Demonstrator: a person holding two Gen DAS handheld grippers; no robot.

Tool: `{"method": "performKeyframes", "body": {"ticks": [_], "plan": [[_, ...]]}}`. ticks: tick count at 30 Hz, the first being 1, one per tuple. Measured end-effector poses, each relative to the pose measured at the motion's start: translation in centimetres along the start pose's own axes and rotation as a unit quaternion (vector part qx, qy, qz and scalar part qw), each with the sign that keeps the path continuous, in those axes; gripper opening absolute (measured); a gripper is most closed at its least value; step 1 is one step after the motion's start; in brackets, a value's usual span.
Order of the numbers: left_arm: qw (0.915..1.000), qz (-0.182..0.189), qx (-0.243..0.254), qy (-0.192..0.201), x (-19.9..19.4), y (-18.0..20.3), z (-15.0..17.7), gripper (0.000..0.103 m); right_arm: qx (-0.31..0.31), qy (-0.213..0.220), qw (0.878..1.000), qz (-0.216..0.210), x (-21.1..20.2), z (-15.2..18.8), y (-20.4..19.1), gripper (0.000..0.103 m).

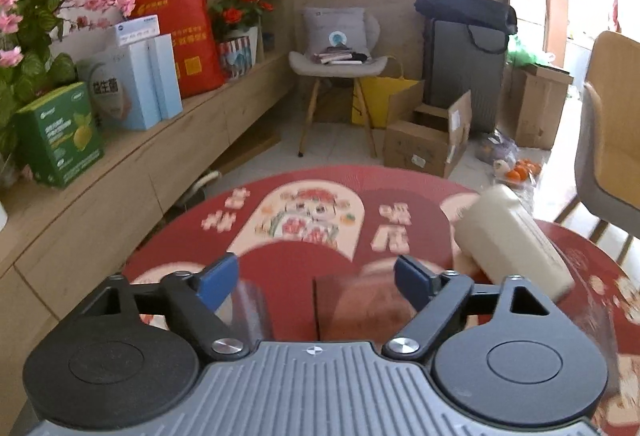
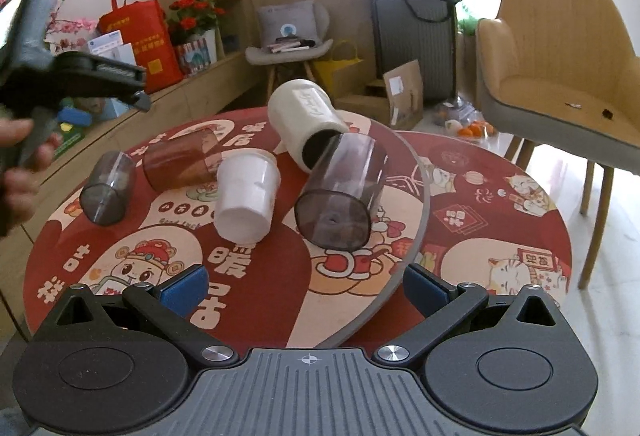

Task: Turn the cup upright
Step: 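Move the left tool down toward the brown translucent cup lying sideways, then close the left gripper around the body of the brown cup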

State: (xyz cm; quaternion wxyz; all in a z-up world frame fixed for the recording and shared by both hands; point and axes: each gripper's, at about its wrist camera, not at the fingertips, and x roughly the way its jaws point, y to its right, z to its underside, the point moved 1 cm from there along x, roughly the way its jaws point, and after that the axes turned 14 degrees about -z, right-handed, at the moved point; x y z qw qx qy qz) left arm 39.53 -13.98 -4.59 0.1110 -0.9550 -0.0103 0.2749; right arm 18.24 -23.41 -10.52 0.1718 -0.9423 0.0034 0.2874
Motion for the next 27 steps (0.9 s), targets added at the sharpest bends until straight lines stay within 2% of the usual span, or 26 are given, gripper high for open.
{"method": "performKeyframes", "body": {"ticks": [4, 8, 12, 16, 22, 27], "plan": [[0.9996, 0.017, -0.011, -0.022, 3.5, 0.6, -1.5, 0.077, 0.002, -0.009, 1.0, 0.003, 0.0, 0.1, 0.6, 0.103], [0.9984, 0.04, 0.003, -0.039, 6.1, 1.1, -1.1, 0.077, 0.015, -0.01, 1.0, 0.012, 0.0, 0.1, 1.7, 0.103], [0.993, 0.087, -0.016, -0.078, 7.9, 1.0, -0.4, 0.077, 0.019, -0.011, 1.0, 0.013, 0.0, 0.1, 2.1, 0.103], [0.9881, 0.122, 0.004, -0.094, 8.0, 1.6, 0.8, 0.077, 0.016, -0.012, 1.0, 0.013, 0.0, 0.1, 2.0, 0.103], [0.9853, 0.141, 0.019, -0.094, 7.2, 1.2, 1.7, 0.076, 0.016, -0.009, 1.0, 0.011, -0.1, 0.0, 1.9, 0.103], [0.9825, 0.154, 0.059, -0.087, 6.4, 1.4, 2.1, 0.077, 0.015, -0.007, 1.0, 0.01, -0.2, 0.0, 1.9, 0.103]]}}
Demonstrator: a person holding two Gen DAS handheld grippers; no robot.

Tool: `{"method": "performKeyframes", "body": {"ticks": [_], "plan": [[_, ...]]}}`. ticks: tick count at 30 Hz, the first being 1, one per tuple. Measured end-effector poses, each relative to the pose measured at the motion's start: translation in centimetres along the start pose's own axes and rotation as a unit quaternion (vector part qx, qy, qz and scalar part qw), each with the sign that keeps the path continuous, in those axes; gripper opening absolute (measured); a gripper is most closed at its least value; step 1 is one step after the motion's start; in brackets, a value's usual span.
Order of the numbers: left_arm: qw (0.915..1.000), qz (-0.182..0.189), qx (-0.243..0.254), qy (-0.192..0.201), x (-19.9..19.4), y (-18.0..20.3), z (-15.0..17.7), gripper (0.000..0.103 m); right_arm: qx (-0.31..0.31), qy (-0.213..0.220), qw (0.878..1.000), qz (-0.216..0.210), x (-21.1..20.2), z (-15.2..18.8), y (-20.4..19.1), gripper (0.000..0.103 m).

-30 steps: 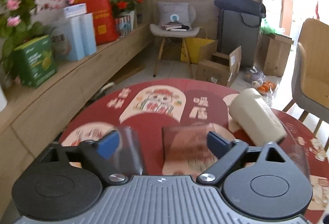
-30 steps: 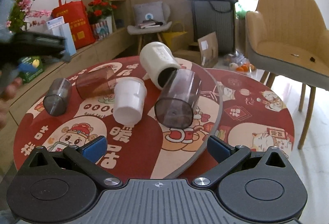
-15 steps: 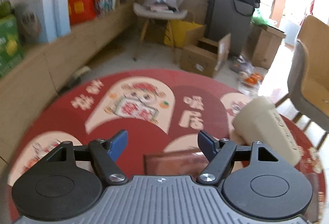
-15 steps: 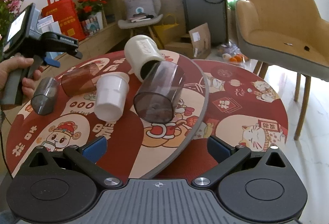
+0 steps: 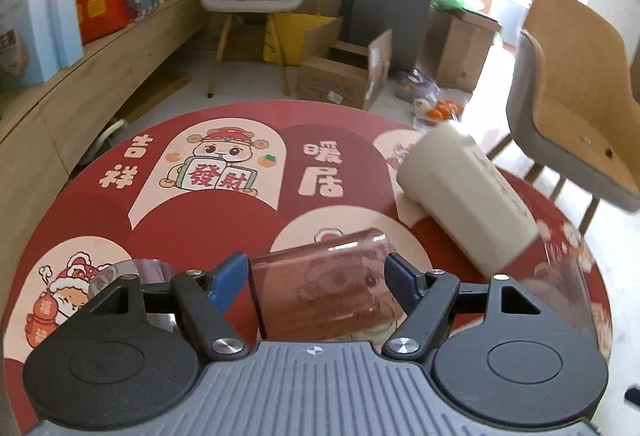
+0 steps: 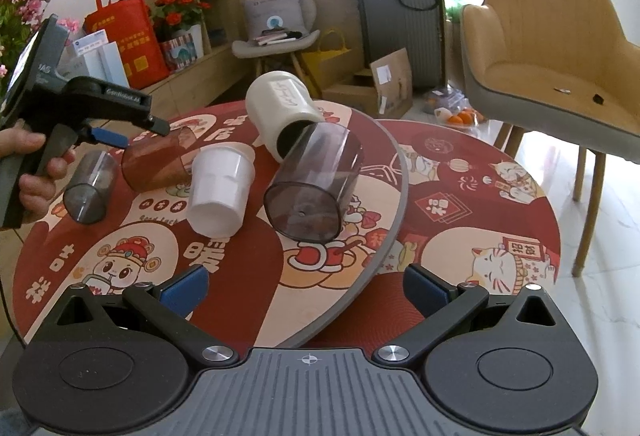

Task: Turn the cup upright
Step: 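Close the left gripper around the body of the brown cup, then lift the brown cup with the left gripper and rotate it upright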

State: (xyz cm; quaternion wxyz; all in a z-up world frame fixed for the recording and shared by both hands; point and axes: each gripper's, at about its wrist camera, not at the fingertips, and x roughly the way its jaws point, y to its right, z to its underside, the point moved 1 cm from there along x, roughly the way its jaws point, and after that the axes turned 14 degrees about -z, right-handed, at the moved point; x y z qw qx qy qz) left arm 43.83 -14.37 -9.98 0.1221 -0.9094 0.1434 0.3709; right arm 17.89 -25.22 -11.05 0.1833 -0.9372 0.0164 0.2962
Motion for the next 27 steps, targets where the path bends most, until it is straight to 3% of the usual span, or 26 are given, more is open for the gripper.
{"method": "performKeyframes", "body": {"ticks": [11, 15, 17, 20, 24, 27], "plan": [[0.9974, 0.003, 0.071, 0.008, -2.3, 1.0, 2.2, 0.077, 0.002, 0.001, 1.0, -0.001, 0.0, 0.0, -0.1, 0.103], [0.9954, 0.027, 0.092, -0.01, -3.4, 1.5, 3.8, 0.078, -0.002, 0.003, 1.0, -0.004, -0.1, 0.0, -0.2, 0.103], [0.9916, 0.026, 0.126, -0.013, -4.0, 2.0, 4.4, 0.078, 0.0, 0.003, 1.0, -0.004, -0.2, 0.0, -0.2, 0.103], [0.9856, -0.001, 0.167, 0.025, -5.2, 2.3, 4.3, 0.079, 0.008, 0.002, 1.0, -0.006, -0.2, 0.0, 0.0, 0.103], [0.9738, -0.046, 0.203, 0.091, -5.5, 2.6, 3.0, 0.091, 0.007, 0.004, 1.0, -0.007, -0.3, 0.0, 0.0, 0.103], [0.9794, -0.009, 0.186, 0.078, -4.0, 2.4, 2.3, 0.091, 0.005, 0.002, 1.0, -0.005, -0.2, 0.0, -0.1, 0.103]]}}
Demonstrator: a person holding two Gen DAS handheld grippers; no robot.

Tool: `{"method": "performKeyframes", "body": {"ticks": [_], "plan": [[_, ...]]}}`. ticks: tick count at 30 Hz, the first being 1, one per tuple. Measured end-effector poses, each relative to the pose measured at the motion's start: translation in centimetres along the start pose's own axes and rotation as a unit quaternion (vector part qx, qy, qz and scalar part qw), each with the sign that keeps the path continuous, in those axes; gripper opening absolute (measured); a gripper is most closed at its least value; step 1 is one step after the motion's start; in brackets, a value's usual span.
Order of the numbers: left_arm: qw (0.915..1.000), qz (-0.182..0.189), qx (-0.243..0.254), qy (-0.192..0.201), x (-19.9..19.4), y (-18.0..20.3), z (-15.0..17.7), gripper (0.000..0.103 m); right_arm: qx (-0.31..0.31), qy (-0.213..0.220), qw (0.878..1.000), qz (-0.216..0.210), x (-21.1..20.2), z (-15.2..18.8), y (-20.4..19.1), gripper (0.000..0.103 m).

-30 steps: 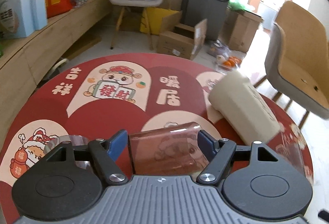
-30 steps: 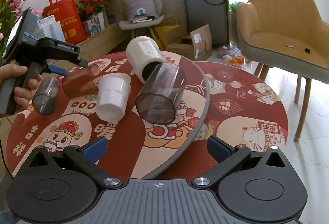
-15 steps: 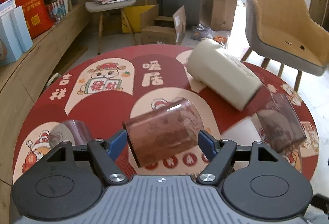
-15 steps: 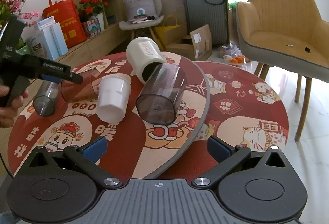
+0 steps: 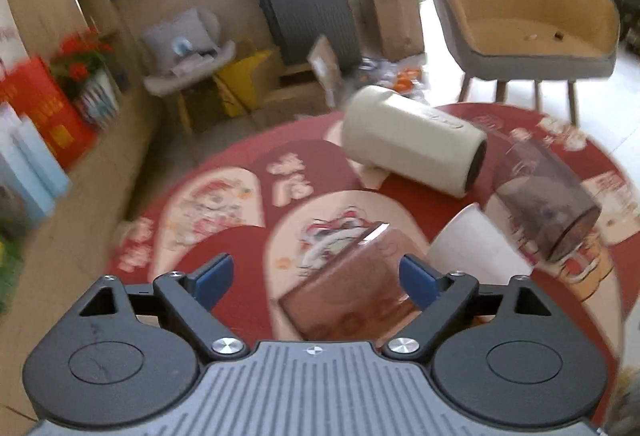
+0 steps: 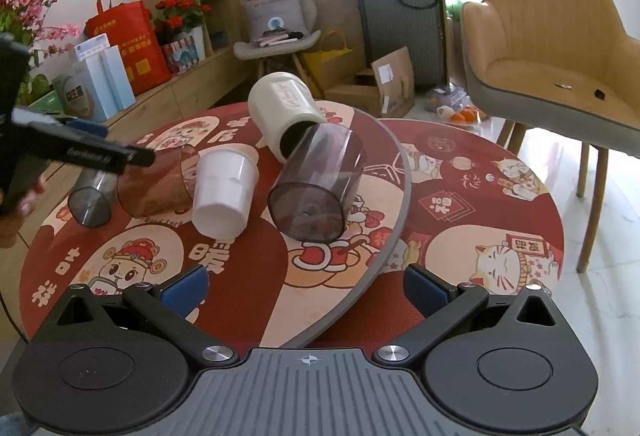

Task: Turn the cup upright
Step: 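Lift the brown cup with the left gripper and rotate it upright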

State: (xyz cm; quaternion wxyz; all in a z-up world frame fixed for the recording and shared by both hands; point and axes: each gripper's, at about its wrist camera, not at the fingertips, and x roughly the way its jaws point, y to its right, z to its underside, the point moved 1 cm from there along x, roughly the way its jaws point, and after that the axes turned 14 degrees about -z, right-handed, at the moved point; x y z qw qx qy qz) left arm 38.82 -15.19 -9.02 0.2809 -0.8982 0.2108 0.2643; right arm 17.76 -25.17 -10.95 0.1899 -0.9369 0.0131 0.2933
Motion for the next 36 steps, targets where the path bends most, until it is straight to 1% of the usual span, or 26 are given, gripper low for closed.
{"method": "performKeyframes", "body": {"ticks": [1, 2, 3, 5, 10, 15, 16, 18, 19, 21, 22, 24, 25, 26, 29, 31, 32, 33, 36], "plan": [[0.9996, 0.024, -0.004, -0.012, 0.7, -0.1, 0.2, 0.091, 0.001, 0.0, 1.0, 0.001, 0.0, 0.0, 0.0, 0.103], [0.9993, 0.032, 0.0, -0.02, 1.1, 0.2, 0.4, 0.09, 0.003, 0.0, 1.0, 0.001, 0.0, 0.0, 0.1, 0.103], [0.9991, 0.034, 0.009, -0.026, 1.4, 0.5, 0.7, 0.09, 0.003, 0.0, 1.0, 0.0, 0.0, 0.0, 0.1, 0.103], [0.999, 0.016, 0.027, -0.03, 1.6, 0.9, 1.3, 0.09, 0.001, 0.0, 1.0, 0.001, 0.0, 0.0, 0.2, 0.103], [0.9986, 0.037, 0.013, -0.035, 1.2, 0.0, 1.6, 0.089, 0.009, 0.0, 1.0, 0.0, 0.0, 0.0, 0.4, 0.103], [0.9965, 0.07, 0.023, -0.04, 0.2, 0.2, 1.2, 0.089, 0.001, -0.002, 1.0, 0.0, 0.0, 0.1, 0.1, 0.103], [0.9967, 0.069, 0.022, -0.035, 0.1, -0.1, 1.1, 0.089, 0.003, -0.002, 1.0, 0.0, 0.0, 0.1, 0.2, 0.103], [0.9983, 0.052, 0.016, -0.022, 0.1, -0.7, 0.5, 0.09, 0.008, -0.002, 1.0, 0.0, 0.0, 0.0, 0.4, 0.103], [0.9989, 0.045, 0.005, -0.015, 0.3, -1.1, 0.0, 0.09, 0.01, -0.002, 1.0, 0.0, 0.0, 0.0, 0.4, 0.103], [0.9989, 0.045, -0.013, -0.01, 1.4, -1.4, -0.8, 0.09, 0.008, -0.006, 1.0, 0.001, 0.2, 0.1, 0.4, 0.103], [0.9985, 0.049, -0.014, -0.016, 2.1, -1.1, -1.0, 0.09, 0.007, -0.008, 1.0, 0.003, 0.3, 0.1, 0.3, 0.103], [0.9974, 0.061, -0.001, -0.037, 3.6, -0.2, -0.9, 0.09, 0.005, -0.01, 1.0, 0.004, 0.5, 0.1, 0.2, 0.103], [0.9971, 0.062, 0.012, -0.043, 4.1, 0.5, -0.6, 0.092, 0.005, -0.011, 1.0, 0.005, 0.6, 0.1, 0.2, 0.103], [0.9974, 0.054, 0.026, -0.04, 4.2, 1.0, -0.4, 0.092, 0.004, -0.012, 1.0, 0.005, 0.6, 0.2, 0.2, 0.103], [0.9963, 0.06, 0.05, -0.036, 3.6, 1.6, 0.6, 0.092, 0.005, -0.013, 1.0, 0.007, 0.6, 0.2, 0.4, 0.103], [0.9953, 0.068, 0.057, -0.04, 3.3, 1.8, 0.8, 0.092, 0.012, -0.013, 1.0, 0.005, 0.6, 0.1, 0.6, 0.103], [0.9948, 0.072, 0.061, -0.039, 3.0, 1.7, 0.9, 0.091, 0.013, -0.013, 1.0, 0.004, 0.5, 0.2, 0.6, 0.103], [0.9947, 0.073, 0.062, -0.037, 2.8, 1.6, 1.0, 0.088, 0.012, -0.013, 1.0, 0.003, 0.5, 0.2, 0.6, 0.103], [0.9966, 0.056, 0.047, -0.038, 2.8, 1.3, 1.0, 0.077, 0.007, -0.012, 1.0, 0.003, 0.5, 0.2, 0.4, 0.103]]}}
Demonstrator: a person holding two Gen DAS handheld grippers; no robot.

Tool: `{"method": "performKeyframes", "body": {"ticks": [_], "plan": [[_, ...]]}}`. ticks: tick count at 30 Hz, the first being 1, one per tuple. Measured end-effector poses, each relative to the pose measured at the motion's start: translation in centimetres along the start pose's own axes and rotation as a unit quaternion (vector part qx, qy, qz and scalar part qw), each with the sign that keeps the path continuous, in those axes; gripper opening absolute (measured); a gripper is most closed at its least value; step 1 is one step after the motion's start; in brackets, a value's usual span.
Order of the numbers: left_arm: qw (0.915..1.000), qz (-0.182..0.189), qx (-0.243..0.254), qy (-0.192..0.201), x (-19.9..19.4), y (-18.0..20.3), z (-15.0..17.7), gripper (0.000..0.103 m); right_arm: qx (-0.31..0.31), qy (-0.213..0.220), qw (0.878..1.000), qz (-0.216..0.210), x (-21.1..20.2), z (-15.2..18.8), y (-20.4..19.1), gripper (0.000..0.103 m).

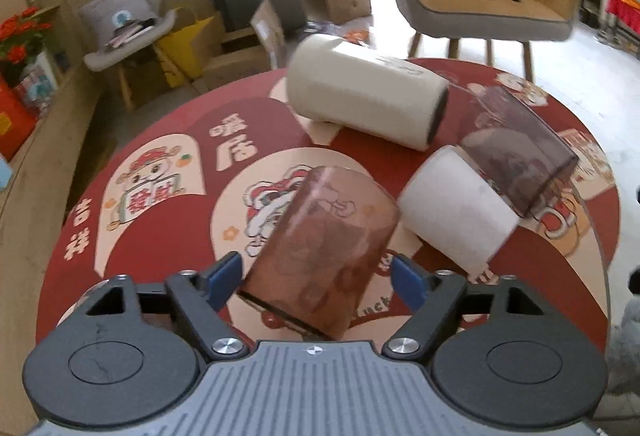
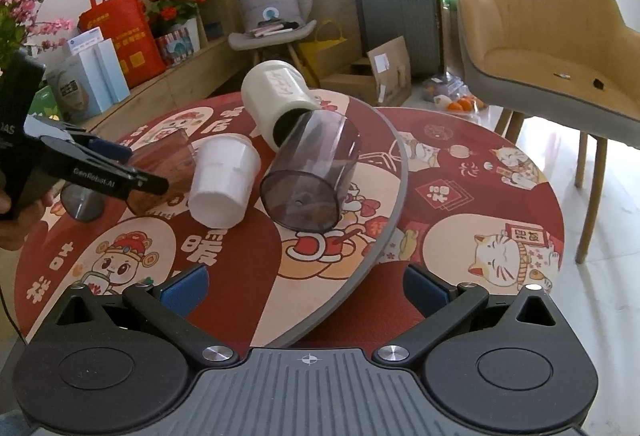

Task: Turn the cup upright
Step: 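Lift the brown cup with the left gripper and rotate it upright, then lower the upright brown cup onto the table and open the left gripper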

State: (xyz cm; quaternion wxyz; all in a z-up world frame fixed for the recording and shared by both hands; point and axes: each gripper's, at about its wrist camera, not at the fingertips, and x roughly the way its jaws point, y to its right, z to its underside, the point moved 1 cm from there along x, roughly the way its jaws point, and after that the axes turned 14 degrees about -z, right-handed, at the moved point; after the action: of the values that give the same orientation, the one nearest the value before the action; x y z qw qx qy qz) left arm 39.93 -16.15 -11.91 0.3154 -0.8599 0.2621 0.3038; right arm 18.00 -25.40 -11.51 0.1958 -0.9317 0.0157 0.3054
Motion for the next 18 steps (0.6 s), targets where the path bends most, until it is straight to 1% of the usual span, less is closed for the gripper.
{"method": "performKeyframes", "body": {"ticks": [3, 6, 10, 11, 13, 14, 16, 18], "plan": [[0.9999, -0.013, -0.008, -0.001, -0.1, 0.0, -0.1, 0.076, 0.002, 0.0, 1.0, -0.001, 0.0, 0.0, 0.0, 0.103], [0.9997, -0.024, 0.001, 0.005, -0.2, 0.4, 0.1, 0.077, 0.0, 0.001, 1.0, 0.001, 0.0, -0.1, 0.0, 0.103], [0.9987, -0.05, -0.004, 0.004, 0.0, 1.0, 0.2, 0.077, 0.004, 0.002, 1.0, 0.0, -0.1, -0.1, 0.1, 0.103], [0.9982, -0.058, -0.012, -0.001, -0.1, 1.0, 0.2, 0.077, 0.004, 0.002, 1.0, 0.0, -0.1, -0.1, 0.1, 0.103], [0.9963, -0.079, -0.029, -0.019, -0.3, 1.3, 0.0, 0.07, 0.005, 0.002, 1.0, -0.003, -0.2, -0.1, 0.1, 0.103], [0.9954, -0.086, -0.036, -0.023, -0.5, 1.3, 0.1, 0.069, 0.005, 0.003, 1.0, -0.005, -0.2, -0.1, 0.1, 0.103], [0.9936, -0.094, -0.054, -0.033, -1.1, 1.3, 0.5, 0.066, 0.005, 0.004, 1.0, -0.006, -0.3, -0.1, 0.0, 0.103], [0.9924, -0.091, -0.069, -0.045, -1.8, 1.3, 0.8, 0.066, 0.006, 0.006, 1.0, -0.009, -0.4, -0.1, -0.1, 0.103]]}}
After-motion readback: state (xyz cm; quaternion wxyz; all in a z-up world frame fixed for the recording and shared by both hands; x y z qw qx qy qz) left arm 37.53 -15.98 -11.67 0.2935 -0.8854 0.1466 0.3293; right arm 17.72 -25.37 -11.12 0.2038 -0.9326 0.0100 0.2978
